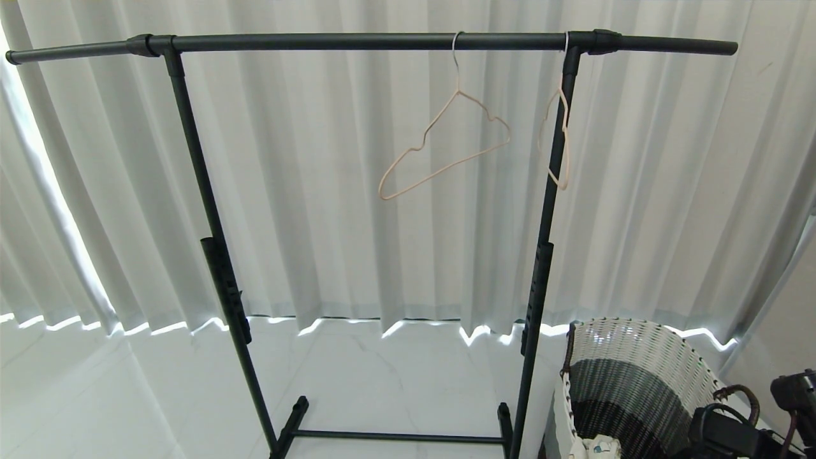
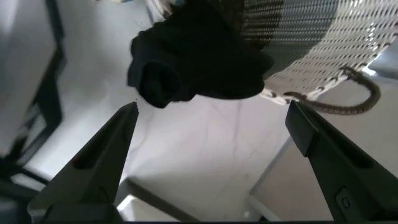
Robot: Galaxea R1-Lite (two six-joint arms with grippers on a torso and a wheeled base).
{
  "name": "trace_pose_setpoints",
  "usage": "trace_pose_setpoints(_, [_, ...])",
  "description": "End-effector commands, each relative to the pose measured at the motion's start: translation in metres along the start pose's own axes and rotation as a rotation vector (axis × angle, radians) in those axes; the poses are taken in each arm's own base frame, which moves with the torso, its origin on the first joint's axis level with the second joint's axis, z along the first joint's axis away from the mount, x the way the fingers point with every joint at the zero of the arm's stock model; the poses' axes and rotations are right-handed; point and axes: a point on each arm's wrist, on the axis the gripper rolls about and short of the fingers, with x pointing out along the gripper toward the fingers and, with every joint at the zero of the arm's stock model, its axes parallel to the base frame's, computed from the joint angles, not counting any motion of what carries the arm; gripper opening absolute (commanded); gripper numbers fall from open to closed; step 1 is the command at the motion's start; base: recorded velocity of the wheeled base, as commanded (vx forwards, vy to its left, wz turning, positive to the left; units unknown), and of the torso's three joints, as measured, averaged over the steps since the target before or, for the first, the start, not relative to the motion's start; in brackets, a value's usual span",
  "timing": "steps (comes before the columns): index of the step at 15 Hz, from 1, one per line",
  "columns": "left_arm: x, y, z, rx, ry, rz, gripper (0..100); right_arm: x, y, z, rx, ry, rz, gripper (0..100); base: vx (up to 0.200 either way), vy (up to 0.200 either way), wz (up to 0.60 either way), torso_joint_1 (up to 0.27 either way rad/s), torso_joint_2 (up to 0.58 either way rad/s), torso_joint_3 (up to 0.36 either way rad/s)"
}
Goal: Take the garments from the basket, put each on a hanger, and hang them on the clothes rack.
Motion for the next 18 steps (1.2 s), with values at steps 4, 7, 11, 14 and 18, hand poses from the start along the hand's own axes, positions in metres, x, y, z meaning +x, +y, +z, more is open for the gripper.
trace_pose_setpoints(4, [0.0,0.0,0.0,0.0,-0.001,0.0,100,0.037,0.004,-0.004,-0.044,0.106,0.066,100,0.0,0.0,0.0,0.0,0.0,0.0])
trace_pose_setpoints(7, [0.0,0.0,0.0,0.0,0.001,0.0,100,0.049,-0.002,0.001,-0.043,0.107,0.038,100,0.0,0.0,0.0,0.0,0.0,0.0])
trace_pose_setpoints(11, [0.0,0.0,0.0,0.0,-0.001,0.001,100,0.07,-0.009,0.007,-0.039,0.11,-0.038,100,0.0,0.0,0.0,0.0,0.0,0.0])
trace_pose_setpoints(14, [0.0,0.0,0.0,0.0,-0.001,0.0,100,0.08,-0.015,0.013,-0.037,0.095,-0.071,100,0.0,0.0,0.0,0.0,0.0,0.0])
trace_pose_setpoints(18, [0.0,0.0,0.0,0.0,0.001,0.001,100,0.08,-0.018,0.015,-0.031,0.076,-0.107,0,0.0,0.0,0.0,0.0,0.0,0.0])
